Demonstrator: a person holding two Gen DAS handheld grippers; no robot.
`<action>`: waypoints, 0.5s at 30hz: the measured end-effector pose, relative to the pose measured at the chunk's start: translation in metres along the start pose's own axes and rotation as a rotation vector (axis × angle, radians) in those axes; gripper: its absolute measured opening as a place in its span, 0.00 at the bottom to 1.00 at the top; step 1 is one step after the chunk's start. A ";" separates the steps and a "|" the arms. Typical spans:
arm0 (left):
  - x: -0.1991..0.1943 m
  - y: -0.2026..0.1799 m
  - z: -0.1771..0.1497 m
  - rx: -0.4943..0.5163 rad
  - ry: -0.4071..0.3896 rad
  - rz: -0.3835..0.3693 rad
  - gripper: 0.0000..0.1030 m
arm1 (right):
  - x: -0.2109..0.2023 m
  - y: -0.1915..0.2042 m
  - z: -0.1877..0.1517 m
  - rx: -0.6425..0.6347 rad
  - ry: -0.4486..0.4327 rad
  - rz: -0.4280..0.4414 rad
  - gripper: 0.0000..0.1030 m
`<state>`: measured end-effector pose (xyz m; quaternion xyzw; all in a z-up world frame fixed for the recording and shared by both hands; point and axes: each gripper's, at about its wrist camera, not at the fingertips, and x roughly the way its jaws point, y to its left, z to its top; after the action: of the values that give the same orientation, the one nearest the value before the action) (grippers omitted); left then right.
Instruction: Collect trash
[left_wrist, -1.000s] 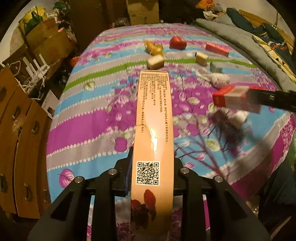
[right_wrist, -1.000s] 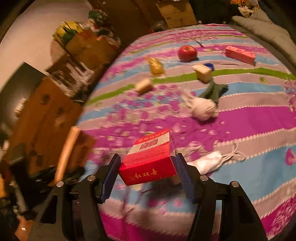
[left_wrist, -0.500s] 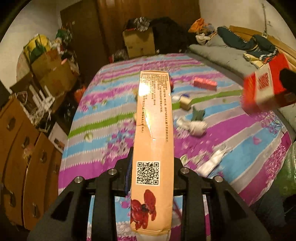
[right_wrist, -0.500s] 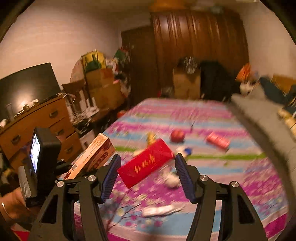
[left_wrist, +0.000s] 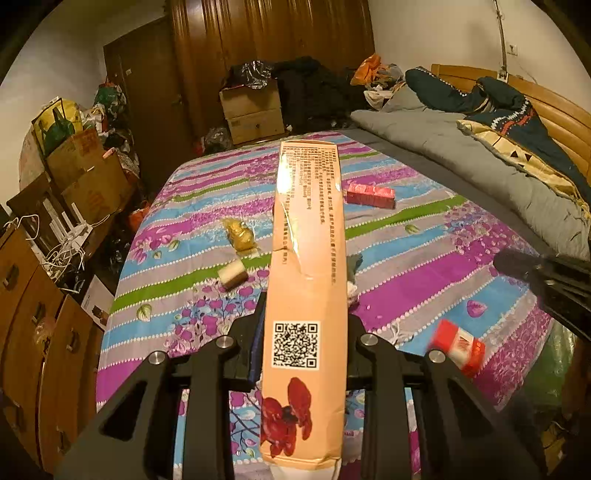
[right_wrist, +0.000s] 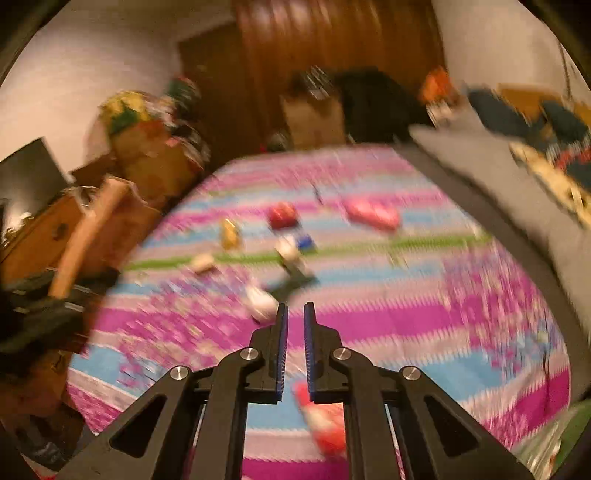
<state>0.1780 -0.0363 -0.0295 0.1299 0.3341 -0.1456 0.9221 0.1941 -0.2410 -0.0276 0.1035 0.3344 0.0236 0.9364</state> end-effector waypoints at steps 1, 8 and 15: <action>0.000 0.002 -0.004 0.000 0.003 -0.002 0.27 | 0.001 -0.013 -0.006 0.032 0.017 0.006 0.10; 0.002 0.026 -0.016 -0.041 0.023 0.023 0.27 | 0.039 -0.008 -0.057 -0.050 0.171 0.109 0.79; 0.005 0.031 -0.027 -0.039 0.049 0.025 0.27 | 0.106 -0.005 -0.106 -0.123 0.290 -0.075 0.71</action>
<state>0.1771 0.0003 -0.0491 0.1198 0.3577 -0.1244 0.9177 0.2094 -0.2155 -0.1749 0.0286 0.4679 0.0237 0.8830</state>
